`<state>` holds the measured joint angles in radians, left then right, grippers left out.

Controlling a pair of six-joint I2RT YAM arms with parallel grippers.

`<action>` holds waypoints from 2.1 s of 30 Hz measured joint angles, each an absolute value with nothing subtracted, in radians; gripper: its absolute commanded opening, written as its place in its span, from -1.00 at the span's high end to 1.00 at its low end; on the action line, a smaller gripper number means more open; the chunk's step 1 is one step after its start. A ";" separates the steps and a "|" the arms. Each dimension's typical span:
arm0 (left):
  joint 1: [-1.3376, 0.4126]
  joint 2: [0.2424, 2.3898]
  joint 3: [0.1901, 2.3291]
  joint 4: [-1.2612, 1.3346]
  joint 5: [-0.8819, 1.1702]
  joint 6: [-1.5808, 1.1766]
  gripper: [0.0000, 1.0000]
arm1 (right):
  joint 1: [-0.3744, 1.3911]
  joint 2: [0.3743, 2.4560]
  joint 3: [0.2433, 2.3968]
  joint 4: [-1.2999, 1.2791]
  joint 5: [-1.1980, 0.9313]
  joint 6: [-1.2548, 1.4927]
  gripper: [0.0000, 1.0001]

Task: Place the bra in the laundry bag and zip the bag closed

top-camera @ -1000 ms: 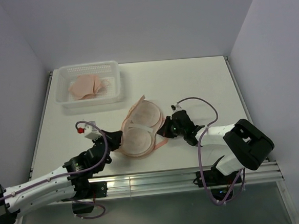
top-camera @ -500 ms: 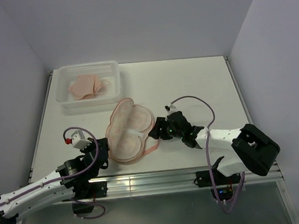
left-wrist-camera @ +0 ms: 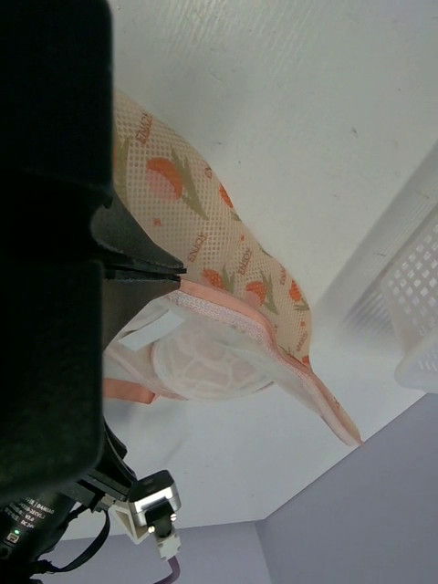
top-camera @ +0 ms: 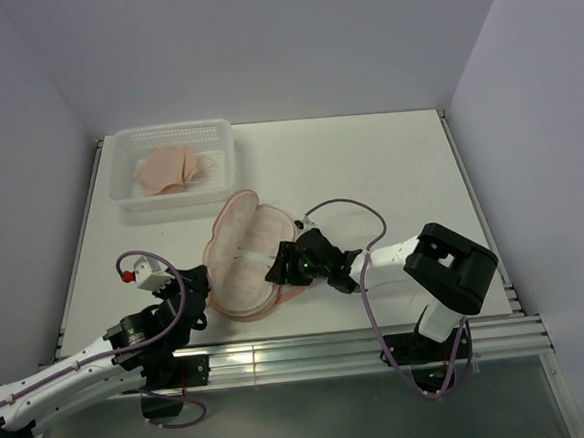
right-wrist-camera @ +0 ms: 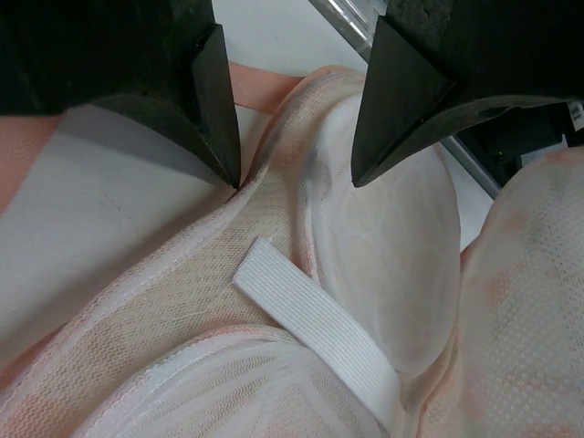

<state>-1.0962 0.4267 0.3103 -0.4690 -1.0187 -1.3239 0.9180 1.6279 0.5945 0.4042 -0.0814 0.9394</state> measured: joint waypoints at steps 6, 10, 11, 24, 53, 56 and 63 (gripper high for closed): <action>-1.096 0.422 0.319 -0.476 -1.046 -1.312 1.00 | 0.928 1.625 0.595 0.395 -0.061 0.939 0.61; -1.096 0.422 0.322 -0.474 -1.057 -1.299 1.00 | 0.925 1.651 0.599 0.402 -0.068 0.943 1.00; -1.096 0.426 0.327 -0.469 -1.063 -1.287 1.00 | 0.918 1.655 0.599 0.400 -0.072 0.940 1.00; -1.096 0.505 0.409 -0.593 -1.127 -1.351 0.91 | 0.736 1.385 0.577 0.170 -0.052 0.699 1.00; -0.524 0.953 0.773 -0.101 -0.659 -0.739 -0.23 | 0.711 1.495 0.651 0.028 -0.128 0.496 0.80; -0.406 1.097 0.886 -0.049 -0.531 -0.744 -0.12 | 0.711 1.499 0.678 0.007 -0.152 0.480 0.18; -0.207 1.429 1.160 -0.031 -0.412 -0.732 -0.18 | 0.716 1.469 0.706 0.021 -0.184 0.467 -0.45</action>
